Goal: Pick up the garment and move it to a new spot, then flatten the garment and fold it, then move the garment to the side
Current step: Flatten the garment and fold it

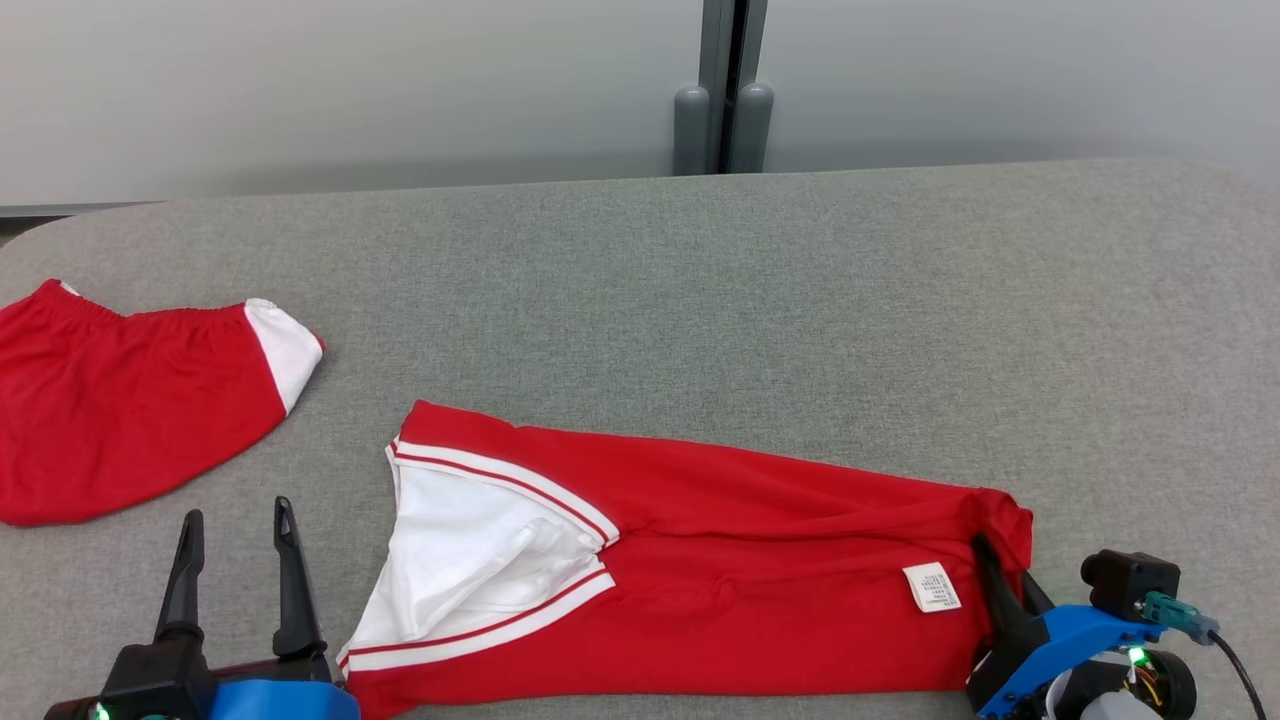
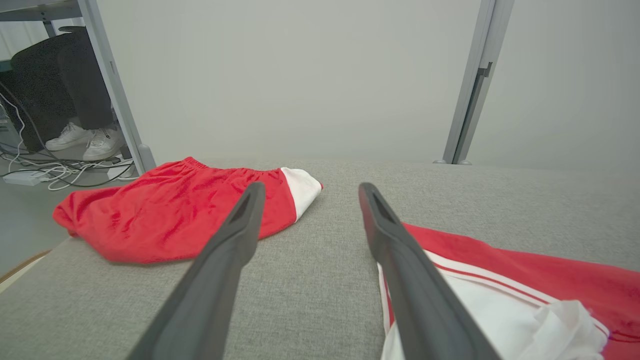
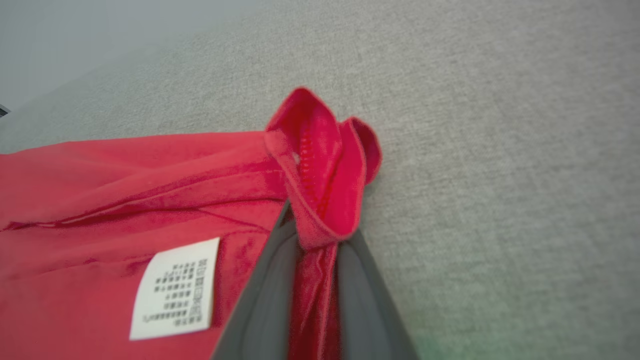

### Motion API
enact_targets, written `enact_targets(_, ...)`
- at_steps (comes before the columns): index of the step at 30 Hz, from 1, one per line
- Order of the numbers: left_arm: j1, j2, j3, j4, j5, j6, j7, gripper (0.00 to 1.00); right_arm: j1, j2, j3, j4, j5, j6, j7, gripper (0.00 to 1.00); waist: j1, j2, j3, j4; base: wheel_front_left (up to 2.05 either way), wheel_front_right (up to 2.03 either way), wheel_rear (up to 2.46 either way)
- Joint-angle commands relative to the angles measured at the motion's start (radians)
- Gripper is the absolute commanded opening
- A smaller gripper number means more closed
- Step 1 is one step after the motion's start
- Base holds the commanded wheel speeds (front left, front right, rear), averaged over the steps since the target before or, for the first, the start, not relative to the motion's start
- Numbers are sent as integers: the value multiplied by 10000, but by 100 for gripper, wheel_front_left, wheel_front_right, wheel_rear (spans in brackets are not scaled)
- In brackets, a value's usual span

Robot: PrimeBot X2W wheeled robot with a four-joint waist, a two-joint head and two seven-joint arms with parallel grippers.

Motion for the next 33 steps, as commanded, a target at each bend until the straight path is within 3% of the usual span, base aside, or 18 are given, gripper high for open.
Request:
enact_targets(1, 81, -8, 16, 21, 42, 74, -41, 100, 112, 13, 41, -1, 63, 4, 74, 0, 1, 0, -29, -21, 0, 0, 0)
enact_targets(16, 307, -8, 7, 129, 20, 177, -41, 100, -136, -2132, -1435, -207, -125, 5, 40, 0, 1, 0, -349, -130, 0, 0, 0)
enact_targets(24, 427, -8, -33, 171, -63, 248, -41, 100, 19, -1677, -885, -695, -91, 5, 40, 0, 1, 0, -564, -172, 0, 0, 0)
enact_targets(33, 537, -8, -154, 283, -147, 266, -41, 100, 0, -669, 1038, -1688, 130, 7, 42, 0, 1, 0, -762, -186, 0, 0, 0)
